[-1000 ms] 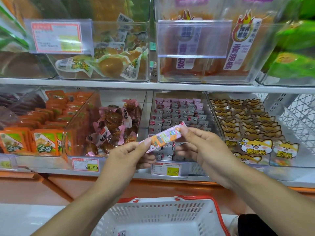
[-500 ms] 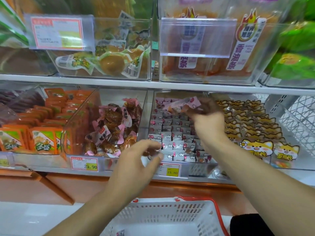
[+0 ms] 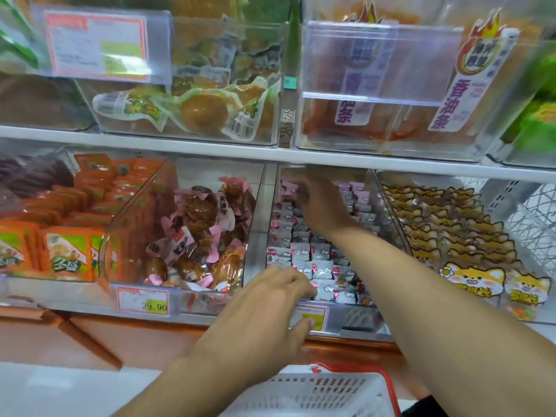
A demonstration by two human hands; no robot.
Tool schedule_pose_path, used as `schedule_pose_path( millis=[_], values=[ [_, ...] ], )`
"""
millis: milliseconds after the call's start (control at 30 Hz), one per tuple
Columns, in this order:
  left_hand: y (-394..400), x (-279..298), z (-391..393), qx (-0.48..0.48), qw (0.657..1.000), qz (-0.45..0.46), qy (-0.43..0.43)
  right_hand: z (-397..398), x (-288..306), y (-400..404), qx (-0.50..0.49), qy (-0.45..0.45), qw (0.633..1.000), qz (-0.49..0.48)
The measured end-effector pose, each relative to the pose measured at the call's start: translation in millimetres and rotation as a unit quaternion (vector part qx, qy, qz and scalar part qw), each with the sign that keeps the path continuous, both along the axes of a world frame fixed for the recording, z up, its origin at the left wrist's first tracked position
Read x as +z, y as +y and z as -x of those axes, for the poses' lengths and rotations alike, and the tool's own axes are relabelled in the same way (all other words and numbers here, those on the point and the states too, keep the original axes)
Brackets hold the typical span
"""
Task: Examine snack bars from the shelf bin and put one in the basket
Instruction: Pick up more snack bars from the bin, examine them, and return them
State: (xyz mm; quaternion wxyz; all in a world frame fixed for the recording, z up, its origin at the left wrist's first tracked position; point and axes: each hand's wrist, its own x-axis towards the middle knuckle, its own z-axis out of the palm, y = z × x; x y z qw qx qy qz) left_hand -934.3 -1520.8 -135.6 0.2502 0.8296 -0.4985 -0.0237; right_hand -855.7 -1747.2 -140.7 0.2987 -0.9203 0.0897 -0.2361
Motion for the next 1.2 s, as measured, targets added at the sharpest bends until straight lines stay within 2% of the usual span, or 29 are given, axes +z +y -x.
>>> schedule_pose_path(
  millis=[67,133,300,367,500,633,767,833,933,1033,1067,1133,1200],
  values=[
    [-1,-1,2,0.000,1.000,-0.002,0.005,-8,-3,-2,-0.010,0.068,0.991,0.117],
    [-3,-2,3,0.003,1.000,-0.003,0.006,-13,-4,-2,-0.032,0.119,0.977,0.173],
    [-4,-2,4,0.012,1.000,0.006,-0.001,-28,6,6,-0.091,0.045,0.992,0.075],
    [-4,-2,4,0.013,1.000,0.007,0.005,-34,6,7,-0.120,0.025,0.988,0.093],
    [-6,-2,0,0.032,0.999,0.015,0.022,-40,-8,8,-0.126,0.062,0.974,0.178],
    [-10,-2,-1,0.044,0.998,0.019,0.030,-43,-6,8,-0.151,0.036,0.979,0.130],
    [-12,-2,1,0.072,0.995,0.031,0.054,-36,1,11,-0.135,0.018,0.985,0.110],
    [-12,0,2,0.090,0.992,0.051,0.069,-37,11,10,-0.136,-0.003,0.989,0.060],
    [-10,5,2,0.118,0.986,0.083,0.083,-36,29,11,-0.152,-0.035,0.986,-0.066],
    [-9,14,1,0.158,0.969,0.139,0.126,-12,43,23,-0.167,-0.092,0.956,-0.223],
    [-8,18,1,0.179,0.955,0.168,0.167,-4,47,28,-0.160,-0.127,0.936,-0.287],
    [-6,26,-2,0.213,0.900,0.238,0.295,12,50,34,-0.177,-0.166,0.896,-0.373],
    [-1,34,-8,0.240,0.837,0.296,0.394,34,49,43,-0.206,-0.140,0.878,-0.408]
  ],
)
